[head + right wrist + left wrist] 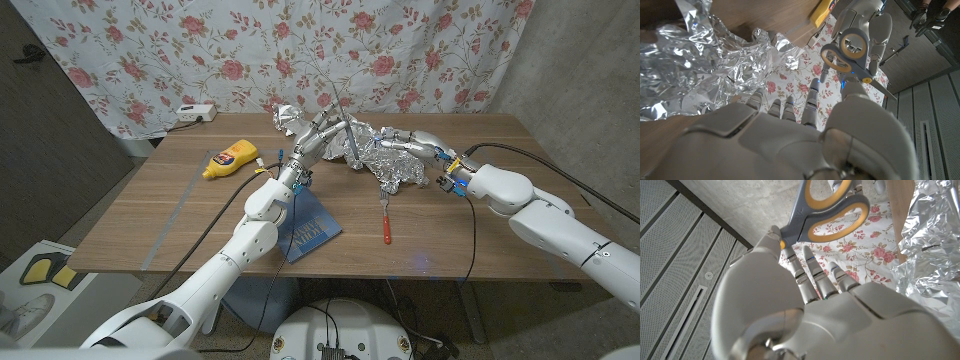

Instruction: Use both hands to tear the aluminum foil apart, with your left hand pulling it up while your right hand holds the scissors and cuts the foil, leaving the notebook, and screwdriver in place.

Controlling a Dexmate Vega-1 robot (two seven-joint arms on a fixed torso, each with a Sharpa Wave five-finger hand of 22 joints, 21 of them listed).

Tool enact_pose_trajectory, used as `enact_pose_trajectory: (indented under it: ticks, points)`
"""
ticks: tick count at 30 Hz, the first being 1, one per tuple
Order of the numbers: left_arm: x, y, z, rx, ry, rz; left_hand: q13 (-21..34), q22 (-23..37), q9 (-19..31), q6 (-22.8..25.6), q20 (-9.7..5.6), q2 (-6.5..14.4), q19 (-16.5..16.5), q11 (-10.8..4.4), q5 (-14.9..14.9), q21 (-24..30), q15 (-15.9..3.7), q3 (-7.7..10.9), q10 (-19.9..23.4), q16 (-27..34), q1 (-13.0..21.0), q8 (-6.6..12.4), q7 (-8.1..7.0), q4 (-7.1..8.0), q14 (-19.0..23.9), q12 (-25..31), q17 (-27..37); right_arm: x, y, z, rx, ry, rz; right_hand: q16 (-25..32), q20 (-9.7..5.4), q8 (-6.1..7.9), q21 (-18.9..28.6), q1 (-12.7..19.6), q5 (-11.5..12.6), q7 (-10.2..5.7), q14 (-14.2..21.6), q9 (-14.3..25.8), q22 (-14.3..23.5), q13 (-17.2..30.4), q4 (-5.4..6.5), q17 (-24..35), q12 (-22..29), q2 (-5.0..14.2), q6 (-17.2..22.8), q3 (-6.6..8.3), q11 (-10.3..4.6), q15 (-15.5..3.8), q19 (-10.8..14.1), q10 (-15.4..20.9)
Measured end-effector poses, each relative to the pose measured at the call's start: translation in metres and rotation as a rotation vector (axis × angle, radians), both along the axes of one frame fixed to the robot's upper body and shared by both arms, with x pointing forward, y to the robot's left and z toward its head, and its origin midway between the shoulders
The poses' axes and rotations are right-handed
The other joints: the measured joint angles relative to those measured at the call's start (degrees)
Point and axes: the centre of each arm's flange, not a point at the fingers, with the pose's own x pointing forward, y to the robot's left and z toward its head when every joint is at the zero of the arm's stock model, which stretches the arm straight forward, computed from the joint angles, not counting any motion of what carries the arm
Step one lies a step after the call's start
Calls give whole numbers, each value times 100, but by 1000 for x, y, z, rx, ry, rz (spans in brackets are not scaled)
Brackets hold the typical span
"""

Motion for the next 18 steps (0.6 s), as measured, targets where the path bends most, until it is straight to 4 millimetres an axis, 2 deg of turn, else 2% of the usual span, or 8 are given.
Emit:
enact_pose_trajectory:
  ticks: [10, 18]
  points:
    - [0, -3, 1, -3, 1, -13, 0, 0, 0, 25, 0, -1, 0, 20, 20, 0, 0, 0, -20, 0, 0, 0, 24, 0, 0, 0, 1, 0, 3, 2, -9, 0, 6, 0, 20, -28, 0, 45, 0, -50, 0, 1, 0, -29, -24, 1, 0, 0, -51, 24, -3, 0, 20, -3]
    - [1, -5, 0, -8, 7, -22, 0, 0, 0, 93, 0, -2, 0, 21, 20, 0, 0, 0, -20, 0, 0, 29, -30, 0, 0, 0, 28, 0, 7, 4, -20, 1, 17, 0, 20, -28, 0, 75, 0, -20, 0, 27, 0, -52, 0, 1, 0, 30, -81, 48, 18, 0, 20, -24]
